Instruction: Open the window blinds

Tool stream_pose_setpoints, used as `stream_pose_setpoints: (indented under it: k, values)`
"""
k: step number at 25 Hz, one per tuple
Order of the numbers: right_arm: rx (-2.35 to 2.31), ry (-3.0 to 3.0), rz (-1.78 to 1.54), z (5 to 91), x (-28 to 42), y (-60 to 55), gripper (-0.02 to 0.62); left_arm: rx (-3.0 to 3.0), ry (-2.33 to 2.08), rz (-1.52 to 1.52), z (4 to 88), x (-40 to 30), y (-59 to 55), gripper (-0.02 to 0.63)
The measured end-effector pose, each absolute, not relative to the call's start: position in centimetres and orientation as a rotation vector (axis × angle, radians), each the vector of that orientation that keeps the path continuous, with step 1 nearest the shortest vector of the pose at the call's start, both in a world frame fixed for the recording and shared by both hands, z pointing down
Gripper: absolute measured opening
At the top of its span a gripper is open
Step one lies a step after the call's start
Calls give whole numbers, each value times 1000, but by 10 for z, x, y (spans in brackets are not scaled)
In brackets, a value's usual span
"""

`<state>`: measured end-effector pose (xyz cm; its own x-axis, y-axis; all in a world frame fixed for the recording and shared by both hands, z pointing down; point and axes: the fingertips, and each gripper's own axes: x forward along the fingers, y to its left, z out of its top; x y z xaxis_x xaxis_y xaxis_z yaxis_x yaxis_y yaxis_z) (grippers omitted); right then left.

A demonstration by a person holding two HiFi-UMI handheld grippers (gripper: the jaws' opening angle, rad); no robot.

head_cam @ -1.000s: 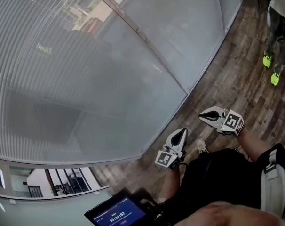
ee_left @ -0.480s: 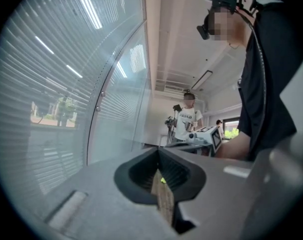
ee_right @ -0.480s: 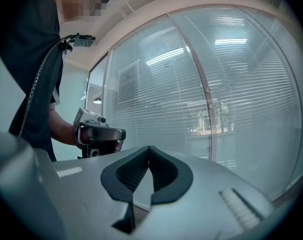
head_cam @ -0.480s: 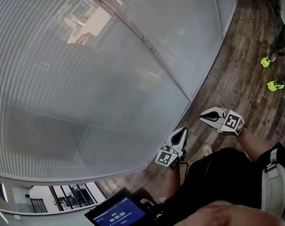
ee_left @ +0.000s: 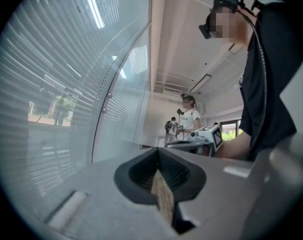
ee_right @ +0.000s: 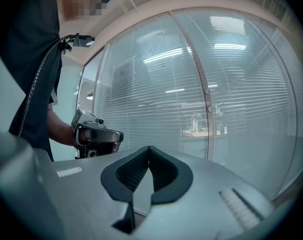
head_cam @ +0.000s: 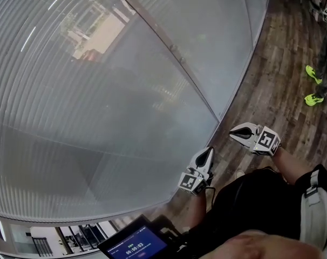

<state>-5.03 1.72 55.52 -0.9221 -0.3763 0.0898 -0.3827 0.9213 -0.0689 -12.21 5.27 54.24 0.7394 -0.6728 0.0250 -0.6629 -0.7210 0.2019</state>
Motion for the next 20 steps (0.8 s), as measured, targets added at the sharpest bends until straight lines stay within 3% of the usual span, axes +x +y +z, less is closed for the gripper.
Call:
stream_pose_setpoints:
  k: [20]
  values:
    - [529, -2898, -19, 549, -84, 22, 6, 2733, -1117, -236, 554, -158, 49, 2]
